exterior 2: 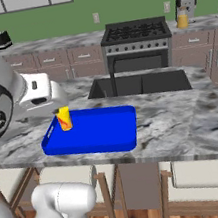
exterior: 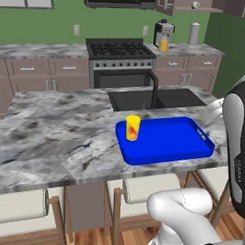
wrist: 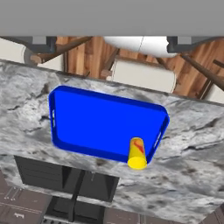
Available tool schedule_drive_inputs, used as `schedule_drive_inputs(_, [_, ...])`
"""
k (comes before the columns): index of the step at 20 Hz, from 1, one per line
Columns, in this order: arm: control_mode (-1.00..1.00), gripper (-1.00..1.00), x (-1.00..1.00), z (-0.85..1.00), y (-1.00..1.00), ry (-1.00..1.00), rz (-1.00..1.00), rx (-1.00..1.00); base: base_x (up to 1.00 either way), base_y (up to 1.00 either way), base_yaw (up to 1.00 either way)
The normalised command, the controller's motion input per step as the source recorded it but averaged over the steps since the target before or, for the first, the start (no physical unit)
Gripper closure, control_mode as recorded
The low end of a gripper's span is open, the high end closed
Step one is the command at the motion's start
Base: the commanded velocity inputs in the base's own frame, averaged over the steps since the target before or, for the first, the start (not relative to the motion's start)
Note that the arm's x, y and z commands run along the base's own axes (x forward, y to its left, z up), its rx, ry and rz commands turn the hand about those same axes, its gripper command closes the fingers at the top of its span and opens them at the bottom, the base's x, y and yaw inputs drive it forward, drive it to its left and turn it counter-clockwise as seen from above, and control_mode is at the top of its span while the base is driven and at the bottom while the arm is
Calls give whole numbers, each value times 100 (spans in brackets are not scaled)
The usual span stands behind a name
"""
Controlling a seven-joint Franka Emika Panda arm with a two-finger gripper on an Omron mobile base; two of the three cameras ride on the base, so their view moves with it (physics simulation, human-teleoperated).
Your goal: There is a tray on the dining counter. Grab the cup, mug, and pitcher and place them on the tray. The pitcher may be placed next to the tray if it cannot fit the tray.
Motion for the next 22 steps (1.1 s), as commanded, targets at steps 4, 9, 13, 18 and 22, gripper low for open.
schedule_drive_inputs(4, [-100, -100, -27, 19, 0, -9, -5, 4, 0, 0, 0])
schedule_drive_inputs(9, [-100, -100, -21, 4, 0, -4, -10, 5, 0, 0, 0])
schedule_drive_inputs(13, [-100, -100, -15, 0, 0, 0, -12, 6, 0, 0, 0])
schedule_drive_inputs(18, [-100, -100, -5, 0, 0, -2, -4, 1, 0, 0, 0])
schedule_drive_inputs(22, [-100, -100, -7, 1, 0, 0, 0, 0, 0, 0, 0])
